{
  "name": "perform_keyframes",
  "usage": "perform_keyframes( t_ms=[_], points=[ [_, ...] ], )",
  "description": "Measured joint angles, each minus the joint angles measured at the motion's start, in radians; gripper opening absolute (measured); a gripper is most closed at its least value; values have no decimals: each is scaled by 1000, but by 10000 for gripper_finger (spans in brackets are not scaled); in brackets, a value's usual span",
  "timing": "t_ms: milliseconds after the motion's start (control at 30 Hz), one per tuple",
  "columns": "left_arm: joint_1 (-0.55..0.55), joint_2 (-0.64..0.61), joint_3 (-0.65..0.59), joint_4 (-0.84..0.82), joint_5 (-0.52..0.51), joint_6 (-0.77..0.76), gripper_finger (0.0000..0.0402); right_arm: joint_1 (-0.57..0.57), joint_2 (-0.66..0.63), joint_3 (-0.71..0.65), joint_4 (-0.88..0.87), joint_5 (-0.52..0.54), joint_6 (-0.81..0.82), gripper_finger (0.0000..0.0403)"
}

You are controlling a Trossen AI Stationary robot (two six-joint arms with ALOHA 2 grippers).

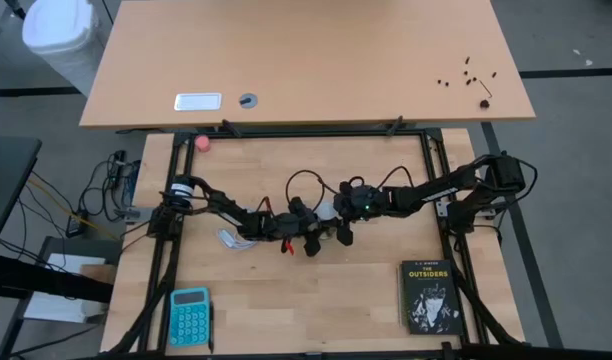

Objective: Screw lightbulb
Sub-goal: Insert the white lightbulb into the silver lamp

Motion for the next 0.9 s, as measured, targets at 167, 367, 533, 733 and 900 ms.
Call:
perform_keyframes(
  t_ms=[167,367,533,733,900],
  points=[
    [0,0,0,0,-15,-8,207,54,0,0,-4,139,83,171],
    [0,0,0,6,-30,-25,207,110,1,-2,5,277,179,171],
    [0,0,0,9,-35,-31,207,130,5,-2,9,326,240,171],
    [0,0,0,10,-42,-31,207,131,23,20,14,307,190,171],
    [0,0,0,12,-48,-31,207,130,27,44,-17,288,145,180]
  ],
)
